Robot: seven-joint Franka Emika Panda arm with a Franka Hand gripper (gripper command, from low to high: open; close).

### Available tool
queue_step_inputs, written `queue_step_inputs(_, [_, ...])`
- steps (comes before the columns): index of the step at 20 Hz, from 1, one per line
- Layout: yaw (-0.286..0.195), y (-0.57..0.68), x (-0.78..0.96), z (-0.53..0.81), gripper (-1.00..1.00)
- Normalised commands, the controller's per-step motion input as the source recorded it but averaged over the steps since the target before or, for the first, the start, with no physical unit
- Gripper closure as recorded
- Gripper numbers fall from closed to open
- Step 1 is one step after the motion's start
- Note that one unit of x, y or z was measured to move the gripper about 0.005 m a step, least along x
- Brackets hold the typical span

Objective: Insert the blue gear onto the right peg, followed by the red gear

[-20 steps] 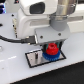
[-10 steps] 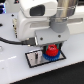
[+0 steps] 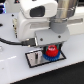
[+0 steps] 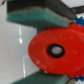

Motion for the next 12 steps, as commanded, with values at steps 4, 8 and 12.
queue_step_inputs(4, [0.000, 0.09, 0.02, 0.45, -1.00])
queue_step_inputs(8, [0.000, 0.09, 0.01, 0.75, -1.00])
queue_step_inputs(12, [0.000, 0.11, -0.01, 0.58, -1.00])
